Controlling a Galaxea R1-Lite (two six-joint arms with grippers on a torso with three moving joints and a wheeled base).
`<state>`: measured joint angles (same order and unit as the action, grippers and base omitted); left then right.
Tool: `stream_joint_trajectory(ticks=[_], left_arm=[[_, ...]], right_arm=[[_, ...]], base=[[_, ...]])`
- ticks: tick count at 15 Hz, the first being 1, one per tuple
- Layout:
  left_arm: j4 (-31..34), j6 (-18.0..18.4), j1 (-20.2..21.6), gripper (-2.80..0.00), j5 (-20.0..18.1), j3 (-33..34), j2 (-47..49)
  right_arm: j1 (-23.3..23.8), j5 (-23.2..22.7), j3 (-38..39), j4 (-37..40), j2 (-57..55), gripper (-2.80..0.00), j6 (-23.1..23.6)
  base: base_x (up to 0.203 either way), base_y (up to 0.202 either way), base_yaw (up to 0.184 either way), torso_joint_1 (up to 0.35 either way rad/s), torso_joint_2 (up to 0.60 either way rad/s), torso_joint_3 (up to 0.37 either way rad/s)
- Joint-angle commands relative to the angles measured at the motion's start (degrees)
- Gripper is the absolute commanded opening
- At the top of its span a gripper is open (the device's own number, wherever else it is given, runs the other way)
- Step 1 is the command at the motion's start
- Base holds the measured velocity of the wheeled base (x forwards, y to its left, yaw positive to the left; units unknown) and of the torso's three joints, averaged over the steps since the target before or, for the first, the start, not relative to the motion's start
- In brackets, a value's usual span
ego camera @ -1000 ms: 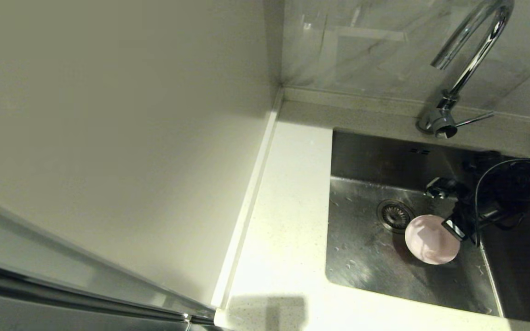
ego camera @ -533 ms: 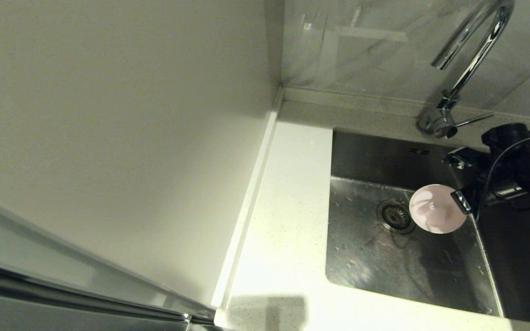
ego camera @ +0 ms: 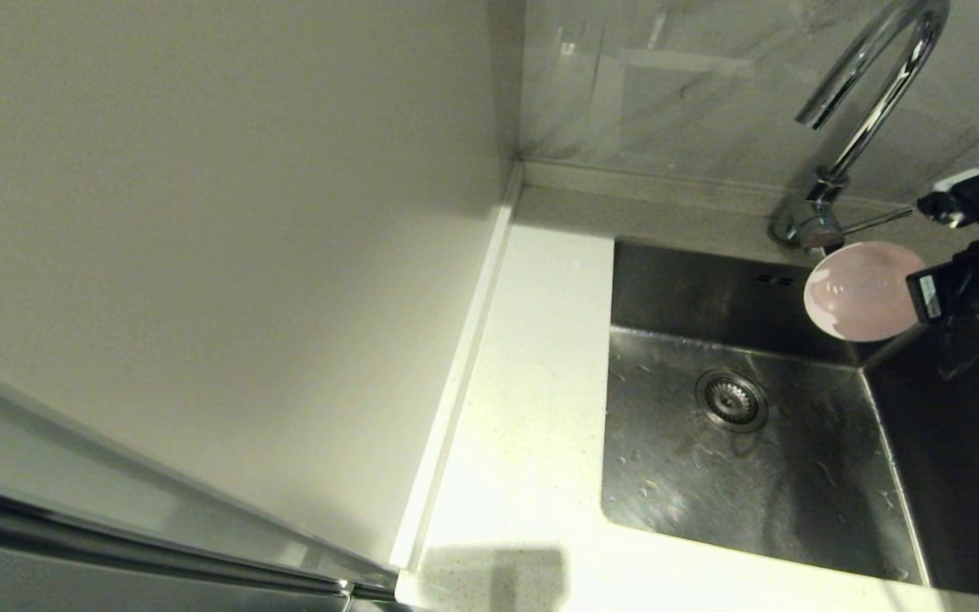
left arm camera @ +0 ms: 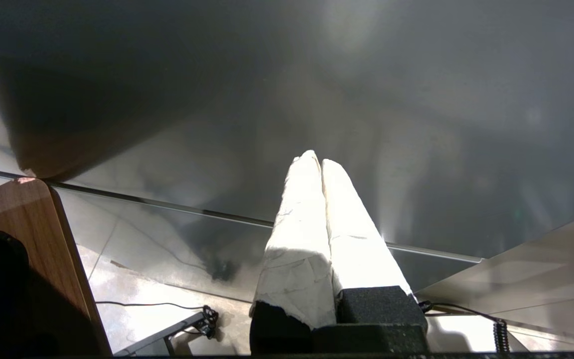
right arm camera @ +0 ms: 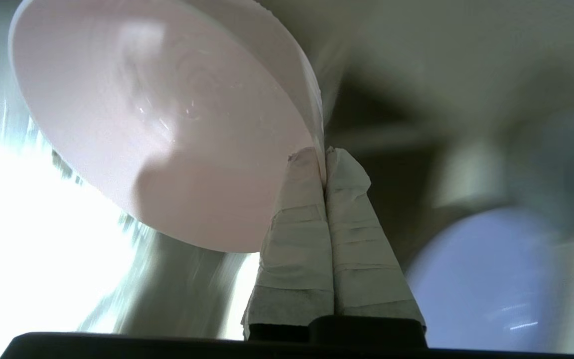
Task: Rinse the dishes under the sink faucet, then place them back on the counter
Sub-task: Put a bowl back to the table from the sink
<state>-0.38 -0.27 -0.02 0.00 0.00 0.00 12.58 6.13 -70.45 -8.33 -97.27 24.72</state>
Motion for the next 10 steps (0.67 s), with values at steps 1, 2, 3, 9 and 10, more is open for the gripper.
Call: stream_joint_trajectory(ticks=[1, 2, 3, 9, 10], left_arm=[[-0.1, 0.0, 0.0, -2.80, 0.0, 0.2, 0.0], [0.0, 0.0, 0.0, -2.80, 0.0, 0.2, 0.0], [0.0, 0.0, -0.1, -2.80, 0.0, 0.2, 0.0], [0.0, 0.0, 0.0, -2.80, 0.0, 0.2, 0.0], [0.0, 0.0, 0.0, -2.80, 0.0, 0.2, 0.0]], right_arm=[[0.2, 0.0, 4.1, -11.2, 8.5, -2.80, 0.3], [0.2, 0.0, 5.3, -17.0, 11.0, -2.80, 0.4], [0.2, 0.1, 6.3, -21.9, 12.5, -2.80, 0.4], [0.4, 5.0, 14.7, -48.5, 18.6, -2.80, 2.7], [0.9, 6.5, 15.5, -52.0, 19.7, -2.80, 2.7]], base=[[0.000, 0.000, 0.000, 0.000, 0.00, 0.000], [0.000, 0.000, 0.000, 0.000, 0.00, 0.000], [0.000, 0.000, 0.000, 0.000, 0.00, 0.000], [0.000, 0.000, 0.000, 0.000, 0.00, 0.000], [0.000, 0.000, 0.000, 0.000, 0.00, 0.000]])
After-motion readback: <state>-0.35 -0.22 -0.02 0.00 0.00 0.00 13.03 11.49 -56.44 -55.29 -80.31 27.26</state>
